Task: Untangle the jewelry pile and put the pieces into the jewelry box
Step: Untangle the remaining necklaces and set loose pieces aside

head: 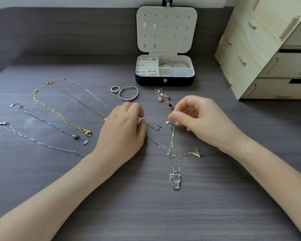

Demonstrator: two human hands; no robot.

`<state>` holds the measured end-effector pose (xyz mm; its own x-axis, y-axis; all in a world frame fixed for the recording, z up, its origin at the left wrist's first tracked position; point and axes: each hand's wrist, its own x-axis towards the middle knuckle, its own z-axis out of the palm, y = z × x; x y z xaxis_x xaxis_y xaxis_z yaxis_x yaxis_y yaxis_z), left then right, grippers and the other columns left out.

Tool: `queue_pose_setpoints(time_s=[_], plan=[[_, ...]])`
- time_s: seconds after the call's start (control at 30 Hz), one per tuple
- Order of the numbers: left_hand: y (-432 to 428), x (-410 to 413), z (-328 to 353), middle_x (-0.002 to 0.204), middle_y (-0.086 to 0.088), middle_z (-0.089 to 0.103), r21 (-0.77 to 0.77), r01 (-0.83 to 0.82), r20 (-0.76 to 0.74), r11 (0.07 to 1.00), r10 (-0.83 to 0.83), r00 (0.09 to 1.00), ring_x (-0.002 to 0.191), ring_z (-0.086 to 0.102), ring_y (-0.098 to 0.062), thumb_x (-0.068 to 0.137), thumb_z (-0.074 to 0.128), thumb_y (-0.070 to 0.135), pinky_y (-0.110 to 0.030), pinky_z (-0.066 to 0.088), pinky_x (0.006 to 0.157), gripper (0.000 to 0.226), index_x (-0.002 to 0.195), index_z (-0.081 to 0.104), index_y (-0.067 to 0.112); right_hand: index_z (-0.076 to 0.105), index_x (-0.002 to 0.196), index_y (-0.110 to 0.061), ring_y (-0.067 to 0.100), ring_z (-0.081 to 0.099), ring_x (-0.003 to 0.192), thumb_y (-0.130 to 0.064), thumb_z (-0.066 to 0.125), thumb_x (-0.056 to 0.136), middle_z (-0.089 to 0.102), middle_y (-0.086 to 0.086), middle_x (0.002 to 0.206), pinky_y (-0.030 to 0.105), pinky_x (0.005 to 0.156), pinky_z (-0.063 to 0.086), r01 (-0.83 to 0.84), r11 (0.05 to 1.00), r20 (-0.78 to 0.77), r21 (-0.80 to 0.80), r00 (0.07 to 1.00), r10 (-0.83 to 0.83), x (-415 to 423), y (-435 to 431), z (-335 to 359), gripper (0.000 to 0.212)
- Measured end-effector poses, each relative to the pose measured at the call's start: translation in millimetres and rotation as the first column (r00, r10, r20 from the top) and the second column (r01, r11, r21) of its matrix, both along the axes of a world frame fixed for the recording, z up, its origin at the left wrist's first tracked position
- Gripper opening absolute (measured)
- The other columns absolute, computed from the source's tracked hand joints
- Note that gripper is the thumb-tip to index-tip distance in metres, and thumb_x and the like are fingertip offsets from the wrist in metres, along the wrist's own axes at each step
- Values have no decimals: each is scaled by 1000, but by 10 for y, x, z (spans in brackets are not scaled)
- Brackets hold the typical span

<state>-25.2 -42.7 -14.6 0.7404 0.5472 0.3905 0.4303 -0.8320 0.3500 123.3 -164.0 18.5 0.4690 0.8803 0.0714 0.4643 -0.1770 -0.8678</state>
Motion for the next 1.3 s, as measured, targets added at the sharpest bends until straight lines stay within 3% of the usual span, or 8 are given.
queue_pose_setpoints(time_s=[0.2,0.37,0.53,0.67,0.87,0.93,1.03,1.3], plan=[[-67,-102,118,82,8,54,-125,293,14,948,-293,956,73,49,-14,76,61,23,-24,35,64,8,79,69,21,65,74,-27,5,57,69,-18,71,79,64,-17,72,15,66,41,-51,995,244,-86,967,71,14,-116,27,12],[-113,-136,93,82,12,51,-151,452,-50,879,-464,885,75,50,-13,78,53,36,-23,38,69,20,79,72,28,67,79,-35,10,52,77,-27,74,77,59,-11,81,30,73,44,-88,986,365,-143,921,135,-5,-210,-7,11],[-104,-217,68,83,8,53,-94,494,-57,864,-500,864,74,47,-13,83,54,30,-20,36,68,17,81,71,27,66,79,-39,6,49,85,-33,76,75,56,-11,83,26,78,39,-194,954,345,-226,900,265,-38,-196,0,11],[-98,-285,65,82,7,54,-57,512,-63,857,-515,855,74,45,-12,83,55,27,-23,37,66,17,81,72,26,64,73,-33,1,45,75,-38,74,73,56,-11,74,15,66,33,-113,967,385,-227,902,195,-108,-149,-72,11],[-59,-289,51,84,8,59,-82,545,-41,835,-549,835,73,49,-17,82,56,16,-30,42,65,23,93,73,25,62,69,-29,2,46,68,-46,73,70,56,-10,66,12,58,29,-29,980,395,-197,912,106,-174,-99,-127,20],[-55,-281,31,84,7,60,-68,561,-34,825,-564,825,72,48,-18,79,55,4,-28,41,64,35,99,73,26,61,67,-29,0,47,65,-46,73,70,55,-10,62,12,57,30,-12,984,373,-179,925,79,-184,-93,-139,22],[-52,-271,20,85,4,59,-24,593,-56,805,-594,803,71,45,-17,81,46,4,-23,36,65,43,104,73,29,60,63,-29,-1,48,60,-44,71,74,54,-12,58,14,53,30,9,984,312,-177,949,48,-171,-113,-120,21],[16,-291,5,86,3,59,-39,636,-56,771,-637,769,71,43,-17,84,42,4,-27,40,64,45,102,74,31,68,66,-32,-2,47,68,-52,69,64,58,-12,70,18,60,33,-69,954,261,-291,954,149,-142,-165,-64,20]])
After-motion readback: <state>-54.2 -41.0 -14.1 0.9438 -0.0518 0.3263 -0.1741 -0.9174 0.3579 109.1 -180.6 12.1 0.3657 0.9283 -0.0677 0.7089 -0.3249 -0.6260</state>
